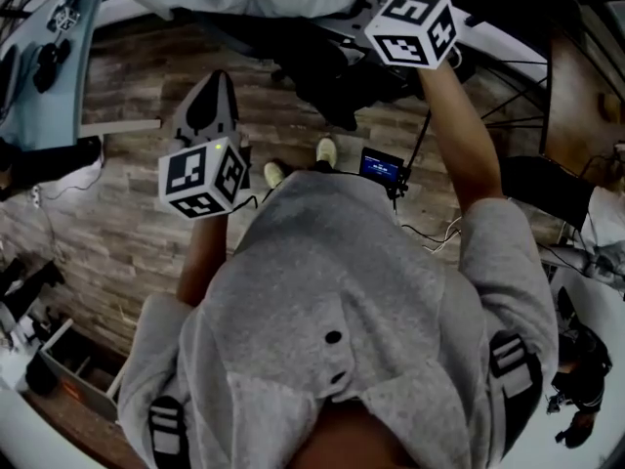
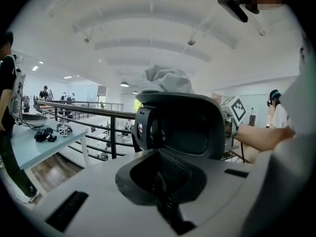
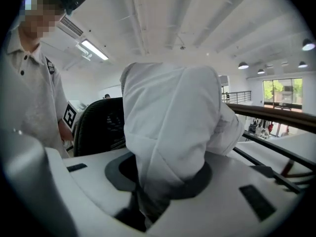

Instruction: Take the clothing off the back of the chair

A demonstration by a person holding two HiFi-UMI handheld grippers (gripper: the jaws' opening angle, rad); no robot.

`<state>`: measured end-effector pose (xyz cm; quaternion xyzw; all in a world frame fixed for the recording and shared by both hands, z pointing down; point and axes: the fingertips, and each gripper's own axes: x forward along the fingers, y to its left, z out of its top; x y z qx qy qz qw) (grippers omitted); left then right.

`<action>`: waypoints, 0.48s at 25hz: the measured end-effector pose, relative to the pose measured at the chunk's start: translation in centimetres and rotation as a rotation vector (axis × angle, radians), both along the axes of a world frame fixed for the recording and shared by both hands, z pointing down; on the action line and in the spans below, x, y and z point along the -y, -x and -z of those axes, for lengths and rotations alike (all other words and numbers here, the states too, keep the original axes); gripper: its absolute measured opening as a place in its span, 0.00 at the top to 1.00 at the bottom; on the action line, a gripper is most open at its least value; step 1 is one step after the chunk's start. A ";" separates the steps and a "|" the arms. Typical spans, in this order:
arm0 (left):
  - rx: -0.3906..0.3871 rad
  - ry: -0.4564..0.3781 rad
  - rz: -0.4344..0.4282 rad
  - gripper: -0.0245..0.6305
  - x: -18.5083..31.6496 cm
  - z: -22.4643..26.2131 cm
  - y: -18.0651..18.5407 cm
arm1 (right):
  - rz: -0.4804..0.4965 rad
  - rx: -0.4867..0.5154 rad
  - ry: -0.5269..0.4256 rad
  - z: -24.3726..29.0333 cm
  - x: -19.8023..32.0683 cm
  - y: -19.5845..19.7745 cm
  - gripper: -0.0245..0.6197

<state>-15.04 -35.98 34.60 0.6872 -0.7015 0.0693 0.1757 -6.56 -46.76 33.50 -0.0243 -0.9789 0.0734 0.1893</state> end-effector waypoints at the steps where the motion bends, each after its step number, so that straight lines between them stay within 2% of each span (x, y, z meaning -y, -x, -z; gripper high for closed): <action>1: -0.002 -0.003 -0.009 0.96 0.0 0.1 -0.1 | -0.023 0.003 -0.003 0.1 -0.2 -0.3 0.76; 12: -0.014 -0.032 -0.128 0.96 -0.1 0.8 -3.0 | -0.245 0.054 -0.006 1.3 -2.6 -6.0 0.77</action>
